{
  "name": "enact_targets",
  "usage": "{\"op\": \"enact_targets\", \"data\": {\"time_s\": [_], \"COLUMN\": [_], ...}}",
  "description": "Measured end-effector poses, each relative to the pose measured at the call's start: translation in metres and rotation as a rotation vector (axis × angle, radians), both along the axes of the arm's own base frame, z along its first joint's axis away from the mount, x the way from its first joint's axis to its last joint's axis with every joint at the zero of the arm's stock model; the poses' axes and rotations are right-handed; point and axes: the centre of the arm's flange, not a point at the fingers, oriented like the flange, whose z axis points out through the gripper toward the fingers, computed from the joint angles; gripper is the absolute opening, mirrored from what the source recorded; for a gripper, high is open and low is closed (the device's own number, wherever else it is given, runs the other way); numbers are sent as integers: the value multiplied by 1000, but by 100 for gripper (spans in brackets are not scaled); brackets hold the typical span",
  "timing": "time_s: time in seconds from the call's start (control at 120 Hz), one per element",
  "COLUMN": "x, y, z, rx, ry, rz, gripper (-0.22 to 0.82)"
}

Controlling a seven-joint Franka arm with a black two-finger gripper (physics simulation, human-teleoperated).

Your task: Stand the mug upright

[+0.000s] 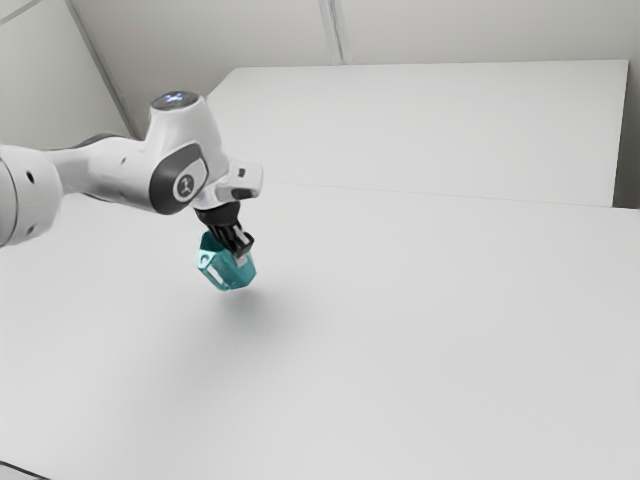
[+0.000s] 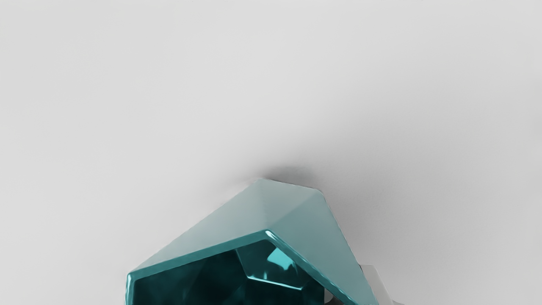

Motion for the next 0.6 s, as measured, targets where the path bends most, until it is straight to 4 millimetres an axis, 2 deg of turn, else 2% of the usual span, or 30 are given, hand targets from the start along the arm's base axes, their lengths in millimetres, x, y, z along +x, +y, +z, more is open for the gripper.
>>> {"op": "enact_targets", "data": {"time_s": [0.125,0.175,0.217,0.308,0.367,0.425,0.6], "x": [-35,-50,-53,-49,-47,-46,-43], "y": [-57,-69,-61,-8,10,11,-15], "z": [-10,-15,-17,-17,-17,-17,-21], "rx": [1,3,6,6,7,9,11], "ry": [32,44,49,42,38,35,34], "rz": [-73,-88,-63,58,103,114,91], "gripper": [-18,-18,-18,-18,-18,-18,-18]}}
